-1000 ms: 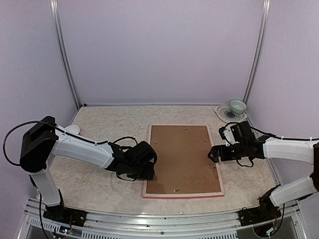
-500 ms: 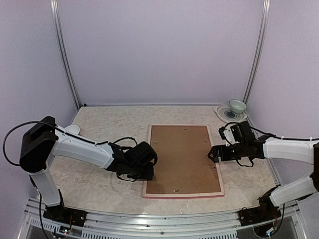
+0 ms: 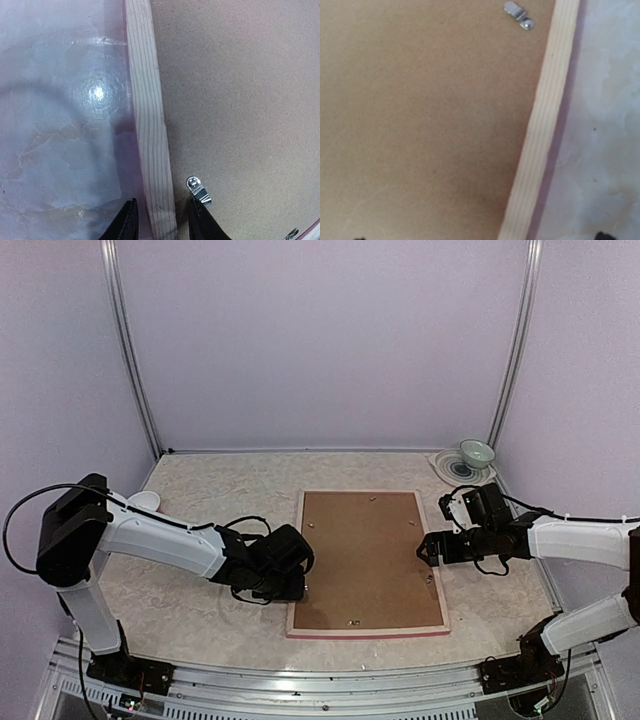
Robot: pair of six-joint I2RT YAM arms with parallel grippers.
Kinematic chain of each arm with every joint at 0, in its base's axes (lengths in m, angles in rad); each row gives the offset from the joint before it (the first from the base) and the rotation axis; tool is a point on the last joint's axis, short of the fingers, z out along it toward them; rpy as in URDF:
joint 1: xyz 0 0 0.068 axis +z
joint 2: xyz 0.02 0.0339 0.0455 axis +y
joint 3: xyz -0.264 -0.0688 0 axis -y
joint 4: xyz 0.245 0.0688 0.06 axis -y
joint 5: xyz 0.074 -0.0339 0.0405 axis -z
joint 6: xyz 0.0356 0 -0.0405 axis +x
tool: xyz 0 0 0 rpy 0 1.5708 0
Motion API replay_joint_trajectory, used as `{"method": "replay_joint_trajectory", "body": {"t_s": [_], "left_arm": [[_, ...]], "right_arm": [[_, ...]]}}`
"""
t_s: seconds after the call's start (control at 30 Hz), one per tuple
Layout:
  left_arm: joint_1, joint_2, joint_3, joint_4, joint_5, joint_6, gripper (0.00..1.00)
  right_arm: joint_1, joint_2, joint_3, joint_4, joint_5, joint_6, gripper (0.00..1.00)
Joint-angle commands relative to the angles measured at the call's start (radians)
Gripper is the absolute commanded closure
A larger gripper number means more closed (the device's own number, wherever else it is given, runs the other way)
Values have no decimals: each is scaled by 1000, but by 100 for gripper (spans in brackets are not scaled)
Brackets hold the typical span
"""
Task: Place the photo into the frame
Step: Press the fastener onto the backboard.
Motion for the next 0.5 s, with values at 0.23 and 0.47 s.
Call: {"method": "replay_joint_trajectory", "body": {"t_s": [0.23, 0.47], "left_arm": [[-4, -53, -2, -64, -13, -16, 58], [-4, -46, 57, -66, -6, -5, 51]], "right_arm": [[7, -18, -9, 18, -6, -3, 1], [7, -15, -9, 19, -7, -4, 1]]}}
